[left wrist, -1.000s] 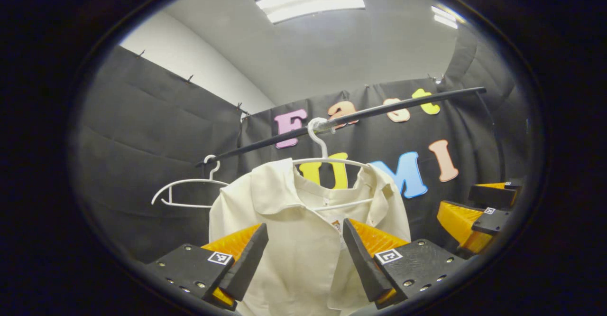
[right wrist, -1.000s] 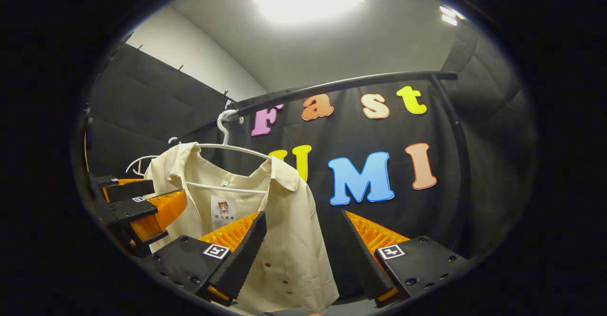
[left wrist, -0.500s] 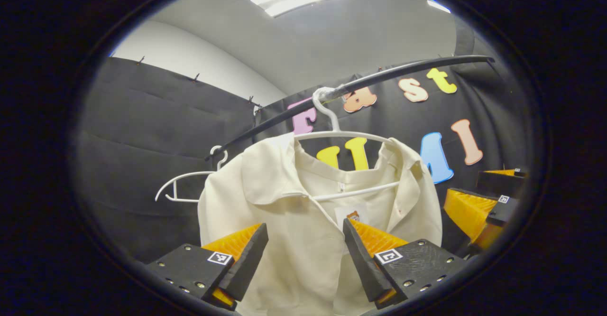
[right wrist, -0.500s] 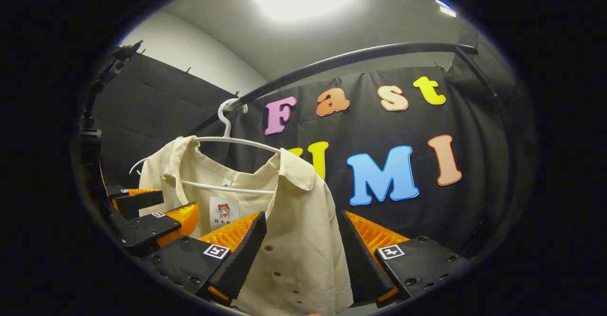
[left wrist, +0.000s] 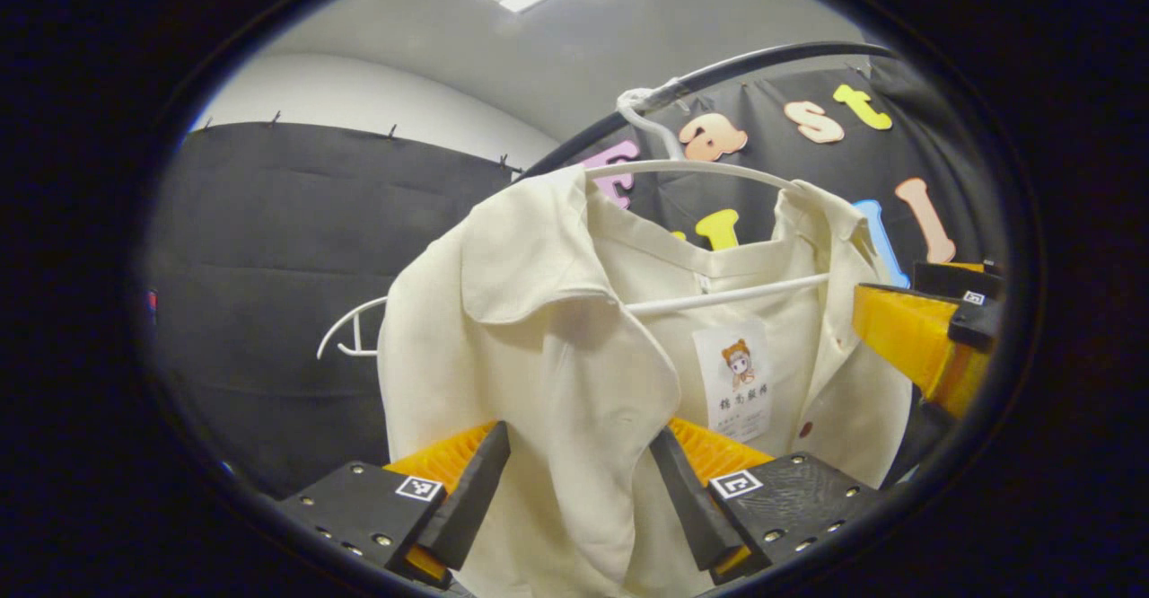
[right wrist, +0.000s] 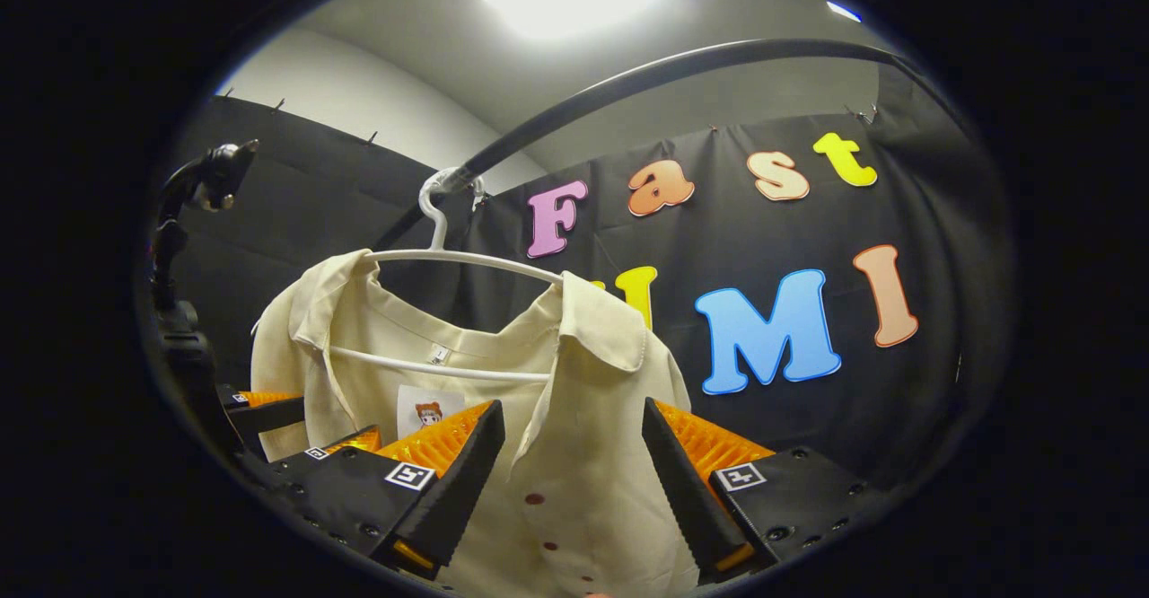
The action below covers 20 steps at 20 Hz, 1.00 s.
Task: Grasp the clothes on the hanger with both hands and then place them into the laundry hamper below.
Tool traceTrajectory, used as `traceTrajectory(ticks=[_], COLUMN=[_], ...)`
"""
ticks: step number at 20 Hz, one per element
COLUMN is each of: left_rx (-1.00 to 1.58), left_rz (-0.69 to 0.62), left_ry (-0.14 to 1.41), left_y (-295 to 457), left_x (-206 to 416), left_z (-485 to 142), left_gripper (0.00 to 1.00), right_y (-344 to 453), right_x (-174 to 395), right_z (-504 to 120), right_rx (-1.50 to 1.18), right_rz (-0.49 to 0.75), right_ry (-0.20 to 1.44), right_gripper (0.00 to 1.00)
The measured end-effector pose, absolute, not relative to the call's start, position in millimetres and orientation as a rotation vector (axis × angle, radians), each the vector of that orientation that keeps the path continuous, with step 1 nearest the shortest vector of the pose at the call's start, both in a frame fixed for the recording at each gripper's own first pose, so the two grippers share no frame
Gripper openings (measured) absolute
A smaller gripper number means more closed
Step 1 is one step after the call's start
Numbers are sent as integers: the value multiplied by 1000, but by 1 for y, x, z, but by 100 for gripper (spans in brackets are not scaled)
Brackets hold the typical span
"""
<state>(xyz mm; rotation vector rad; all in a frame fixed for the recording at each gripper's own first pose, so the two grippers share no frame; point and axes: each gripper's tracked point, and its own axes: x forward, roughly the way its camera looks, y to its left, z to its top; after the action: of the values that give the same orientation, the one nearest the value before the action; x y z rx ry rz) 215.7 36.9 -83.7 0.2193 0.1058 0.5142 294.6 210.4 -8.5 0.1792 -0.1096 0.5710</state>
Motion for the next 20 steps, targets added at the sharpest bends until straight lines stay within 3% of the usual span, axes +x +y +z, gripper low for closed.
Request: traceTrajectory(ticks=[4,5,9,10,11,14,15,16,17,18,20], left_rx=[235,239,253,250,249,257,256,255,262,264,260], left_rz=[561,569,590,588,586,579,588,578,600,594,574], left_ry=[94,95,98,97,97,93,88,87,83,84,87], left_y=[53,54,54,54,53,52,53,52,53,53,53], left_x=[207,206,204,204,204,200,199,199,196,197,198], left_z=[-78,-78,-76,-76,-76,-70,-69,-68,-66,-66,-71], left_gripper=[65,53,49,55,49,49,29,24,24,13,10], right_y=[227,229,237,239,241,243,242,239,234,229,225], right_x=[306,309,323,326,329,339,343,345,349,354,364], right_z=[-17,-20,-38,-45,-50,-68,-76,-83,-86,-89,-90], right_rx=[196,197,190,188,187,183,181,179,178,178,194], right_rz=[568,561,511,491,475,434,424,413,398,383,365], right_ry=[-78,-69,-6,15,36,103,125,141,150,154,155], right_gripper=[97,97,97,97,96,96,96,94,79,69,49])
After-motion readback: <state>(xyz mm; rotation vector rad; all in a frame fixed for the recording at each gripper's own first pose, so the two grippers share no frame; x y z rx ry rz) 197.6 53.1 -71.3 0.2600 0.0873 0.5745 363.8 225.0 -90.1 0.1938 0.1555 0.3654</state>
